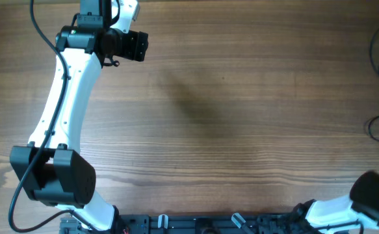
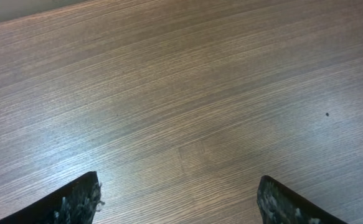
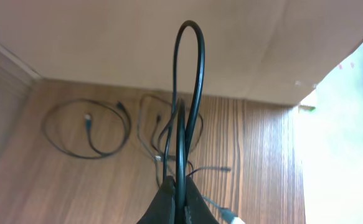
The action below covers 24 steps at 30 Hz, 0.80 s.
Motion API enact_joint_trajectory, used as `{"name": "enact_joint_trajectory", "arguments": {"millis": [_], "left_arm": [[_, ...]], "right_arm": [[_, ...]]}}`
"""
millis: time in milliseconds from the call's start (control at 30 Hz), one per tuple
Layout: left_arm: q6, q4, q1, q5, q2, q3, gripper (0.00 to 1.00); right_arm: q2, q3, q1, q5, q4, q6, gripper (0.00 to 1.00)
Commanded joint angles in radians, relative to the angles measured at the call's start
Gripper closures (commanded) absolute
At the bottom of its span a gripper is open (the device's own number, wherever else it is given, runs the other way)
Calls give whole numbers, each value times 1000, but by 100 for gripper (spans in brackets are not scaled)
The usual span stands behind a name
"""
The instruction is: Untangle cables
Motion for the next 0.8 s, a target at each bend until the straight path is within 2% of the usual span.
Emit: {"name": "enact_joint_trajectory", "arguments": {"millis": [0, 533, 767], "left_arm": [[-13, 3, -1, -6, -20, -3, 17], [-8, 11, -1, -6, -20, -3, 17], [-8, 12, -1, -6, -20, -3, 17]], "right_arm": [[87, 2, -48, -106, 10, -13, 96], [257, 2, -221, -159, 5, 18, 96], [309, 0, -235, -153, 8, 19, 96]]}}
